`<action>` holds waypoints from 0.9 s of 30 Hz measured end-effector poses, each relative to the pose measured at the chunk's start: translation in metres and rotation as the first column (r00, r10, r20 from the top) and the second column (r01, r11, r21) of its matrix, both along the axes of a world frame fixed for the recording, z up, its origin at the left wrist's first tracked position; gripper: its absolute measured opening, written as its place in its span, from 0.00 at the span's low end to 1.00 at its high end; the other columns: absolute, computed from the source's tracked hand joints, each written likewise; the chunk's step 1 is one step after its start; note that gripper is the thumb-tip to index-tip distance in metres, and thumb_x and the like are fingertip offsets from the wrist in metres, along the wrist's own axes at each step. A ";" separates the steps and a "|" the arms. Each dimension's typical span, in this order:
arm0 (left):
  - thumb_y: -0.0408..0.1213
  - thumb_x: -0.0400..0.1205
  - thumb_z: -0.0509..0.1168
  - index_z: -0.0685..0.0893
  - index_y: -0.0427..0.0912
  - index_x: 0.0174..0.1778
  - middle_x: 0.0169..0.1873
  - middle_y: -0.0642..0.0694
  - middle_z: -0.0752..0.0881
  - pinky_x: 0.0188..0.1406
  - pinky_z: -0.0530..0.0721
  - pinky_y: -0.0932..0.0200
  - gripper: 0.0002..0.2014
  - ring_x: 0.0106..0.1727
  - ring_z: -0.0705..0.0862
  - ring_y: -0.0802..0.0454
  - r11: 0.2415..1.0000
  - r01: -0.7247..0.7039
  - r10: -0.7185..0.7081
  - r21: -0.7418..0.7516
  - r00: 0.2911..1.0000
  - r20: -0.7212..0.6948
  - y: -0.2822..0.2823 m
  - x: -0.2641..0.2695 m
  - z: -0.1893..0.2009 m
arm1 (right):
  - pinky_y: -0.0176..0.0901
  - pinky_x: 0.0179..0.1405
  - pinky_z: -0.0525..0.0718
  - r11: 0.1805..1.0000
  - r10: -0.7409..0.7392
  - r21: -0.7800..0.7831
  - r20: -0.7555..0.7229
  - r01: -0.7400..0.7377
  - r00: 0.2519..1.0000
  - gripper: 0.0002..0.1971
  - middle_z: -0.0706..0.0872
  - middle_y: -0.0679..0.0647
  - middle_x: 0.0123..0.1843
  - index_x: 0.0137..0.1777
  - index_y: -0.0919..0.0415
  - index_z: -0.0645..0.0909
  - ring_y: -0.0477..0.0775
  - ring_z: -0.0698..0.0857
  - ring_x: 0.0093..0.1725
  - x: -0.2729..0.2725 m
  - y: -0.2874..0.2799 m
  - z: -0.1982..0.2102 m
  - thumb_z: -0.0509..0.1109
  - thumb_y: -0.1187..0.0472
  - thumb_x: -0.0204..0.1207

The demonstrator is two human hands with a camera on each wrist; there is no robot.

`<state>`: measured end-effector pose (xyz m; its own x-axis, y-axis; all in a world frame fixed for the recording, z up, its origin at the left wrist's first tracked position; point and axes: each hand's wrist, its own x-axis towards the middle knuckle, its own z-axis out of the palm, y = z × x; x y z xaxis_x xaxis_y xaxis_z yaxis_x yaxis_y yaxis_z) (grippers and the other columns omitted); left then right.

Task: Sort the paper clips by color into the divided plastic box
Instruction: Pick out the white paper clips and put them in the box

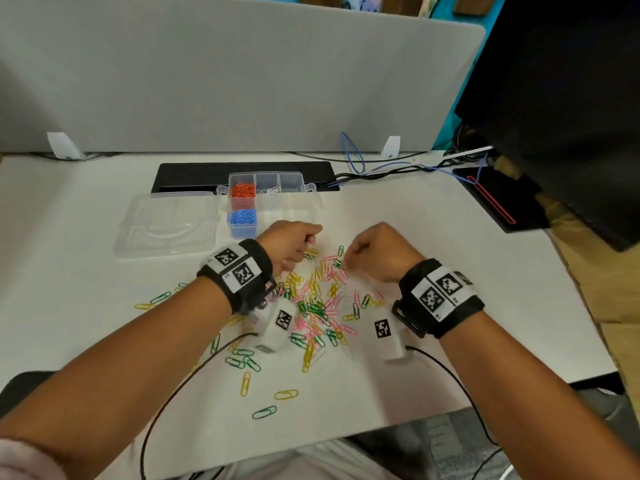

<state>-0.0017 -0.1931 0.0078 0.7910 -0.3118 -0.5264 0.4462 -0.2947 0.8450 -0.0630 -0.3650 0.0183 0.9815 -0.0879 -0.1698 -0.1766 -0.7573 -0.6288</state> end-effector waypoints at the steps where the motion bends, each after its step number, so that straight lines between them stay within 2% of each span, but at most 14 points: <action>1: 0.47 0.84 0.66 0.82 0.41 0.39 0.22 0.52 0.67 0.17 0.61 0.66 0.14 0.20 0.64 0.56 0.981 0.087 -0.106 0.176 0.989 0.101 0.005 0.002 0.001 | 0.43 0.45 0.88 0.998 0.039 -0.052 -0.064 -0.042 0.997 0.03 0.90 0.46 0.37 0.38 0.57 0.92 0.46 0.88 0.41 -0.004 0.000 -0.004 0.77 0.63 0.71; 2: 0.46 0.83 0.68 0.86 0.39 0.44 0.24 0.51 0.72 0.20 0.65 0.64 0.13 0.23 0.68 0.56 0.938 0.146 -0.209 0.315 0.962 0.177 0.009 0.003 0.002 | 0.41 0.41 0.87 0.992 0.070 -0.093 -0.111 -0.080 0.991 0.02 0.88 0.44 0.36 0.40 0.55 0.92 0.45 0.87 0.40 -0.007 0.001 -0.007 0.78 0.63 0.70; 4: 0.45 0.81 0.71 0.89 0.39 0.48 0.27 0.52 0.78 0.24 0.70 0.65 0.12 0.27 0.74 0.57 0.887 0.204 -0.322 0.413 0.916 0.239 0.015 0.004 0.002 | 0.38 0.37 0.80 0.976 0.111 -0.167 -0.160 -0.137 0.981 0.06 0.83 0.41 0.35 0.44 0.54 0.91 0.43 0.82 0.37 -0.009 0.003 -0.011 0.81 0.61 0.68; 7: 0.45 0.80 0.72 0.91 0.40 0.49 0.28 0.53 0.81 0.24 0.72 0.66 0.11 0.28 0.75 0.59 0.878 0.225 -0.351 0.423 0.902 0.250 0.017 0.004 -0.001 | 0.37 0.38 0.79 0.966 0.120 -0.208 -0.158 -0.152 0.980 0.04 0.83 0.41 0.36 0.43 0.52 0.90 0.43 0.82 0.38 -0.005 0.003 -0.014 0.80 0.61 0.69; 9: 0.45 0.80 0.72 0.91 0.40 0.51 0.34 0.51 0.84 0.27 0.74 0.66 0.12 0.32 0.77 0.58 0.878 0.234 -0.362 0.417 0.896 0.259 0.017 0.005 -0.003 | 0.37 0.39 0.81 0.960 0.132 -0.229 -0.144 -0.163 0.981 0.04 0.86 0.42 0.36 0.39 0.52 0.89 0.45 0.84 0.40 -0.004 0.003 -0.017 0.77 0.62 0.72; 12: 0.45 0.81 0.72 0.92 0.41 0.52 0.44 0.47 0.89 0.33 0.77 0.65 0.12 0.37 0.81 0.57 0.883 0.253 -0.371 0.397 0.892 0.258 0.014 0.005 -0.006 | 0.44 0.42 0.88 0.948 0.146 -0.261 -0.150 -0.181 0.978 0.06 0.89 0.47 0.37 0.38 0.55 0.90 0.48 0.86 0.41 -0.004 0.001 -0.020 0.73 0.64 0.73; 13: 0.45 0.81 0.72 0.91 0.40 0.52 0.44 0.47 0.89 0.31 0.77 0.65 0.12 0.36 0.80 0.57 0.889 0.251 -0.364 0.382 0.895 0.259 0.013 0.005 -0.007 | 0.45 0.43 0.89 0.949 0.142 -0.262 -0.148 -0.177 0.979 0.07 0.89 0.48 0.38 0.38 0.56 0.90 0.49 0.87 0.41 -0.005 -0.002 -0.020 0.72 0.64 0.74; 15: 0.44 0.81 0.71 0.90 0.39 0.51 0.35 0.48 0.84 0.23 0.73 0.67 0.12 0.28 0.76 0.57 0.911 0.235 -0.327 0.337 0.912 0.249 0.010 0.002 -0.006 | 0.44 0.42 0.88 0.959 0.124 -0.239 -0.124 -0.151 0.985 0.08 0.89 0.48 0.38 0.37 0.57 0.89 0.49 0.87 0.40 -0.006 -0.007 -0.018 0.71 0.63 0.76; 18: 0.41 0.81 0.71 0.87 0.36 0.44 0.27 0.46 0.76 0.19 0.69 0.66 0.10 0.21 0.69 0.55 0.946 0.225 -0.273 0.235 0.941 0.198 0.006 -0.004 -0.007 | 0.42 0.36 0.83 0.985 0.092 -0.136 -0.097 -0.105 0.991 0.11 0.87 0.48 0.33 0.35 0.57 0.87 0.46 0.84 0.33 -0.008 -0.014 -0.013 0.71 0.64 0.78; 20: 0.38 0.82 0.71 0.84 0.38 0.39 0.26 0.46 0.74 0.19 0.65 0.66 0.09 0.19 0.67 0.56 0.961 0.228 -0.251 0.154 0.955 0.157 0.002 -0.009 -0.009 | 0.46 0.33 0.84 0.998 0.058 0.039 -0.115 -0.054 0.992 0.11 0.88 0.56 0.31 0.36 0.61 0.86 0.52 0.85 0.30 -0.012 -0.018 -0.011 0.69 0.68 0.79; 22: 0.37 0.82 0.70 0.85 0.34 0.45 0.25 0.46 0.73 0.17 0.63 0.68 0.08 0.17 0.65 0.57 0.973 0.220 -0.228 0.070 0.966 0.122 -0.002 -0.014 -0.009 | 0.50 0.33 0.86 0.975 0.019 0.223 -0.105 0.005 0.994 0.08 0.90 0.65 0.36 0.41 0.68 0.86 0.59 0.87 0.32 -0.015 -0.019 -0.007 0.68 0.72 0.79; 24: 0.36 0.82 0.70 0.86 0.31 0.53 0.25 0.47 0.73 0.16 0.60 0.68 0.11 0.17 0.63 0.58 0.982 0.188 -0.185 -0.015 0.978 0.098 -0.006 -0.019 -0.010 | 0.46 0.33 0.86 0.942 -0.022 0.333 -0.079 0.047 0.997 0.05 0.91 0.63 0.37 0.43 0.69 0.86 0.57 0.89 0.35 -0.017 -0.020 -0.002 0.70 0.72 0.79; 27: 0.38 0.81 0.72 0.88 0.36 0.52 0.25 0.47 0.74 0.16 0.58 0.67 0.09 0.20 0.63 0.58 0.976 0.158 -0.146 -0.150 0.985 0.087 -0.009 -0.023 -0.011 | 0.37 0.28 0.83 0.902 -0.048 0.426 -0.068 0.072 0.997 0.04 0.91 0.59 0.36 0.43 0.66 0.87 0.52 0.88 0.33 -0.017 -0.018 0.004 0.72 0.71 0.78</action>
<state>-0.0245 -0.2019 -0.0030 0.7633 -0.5052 -0.4028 0.3397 -0.2165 0.9153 -0.0798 -0.3831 0.0227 0.9647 -0.0531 -0.2578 -0.2568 -0.4044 -0.8778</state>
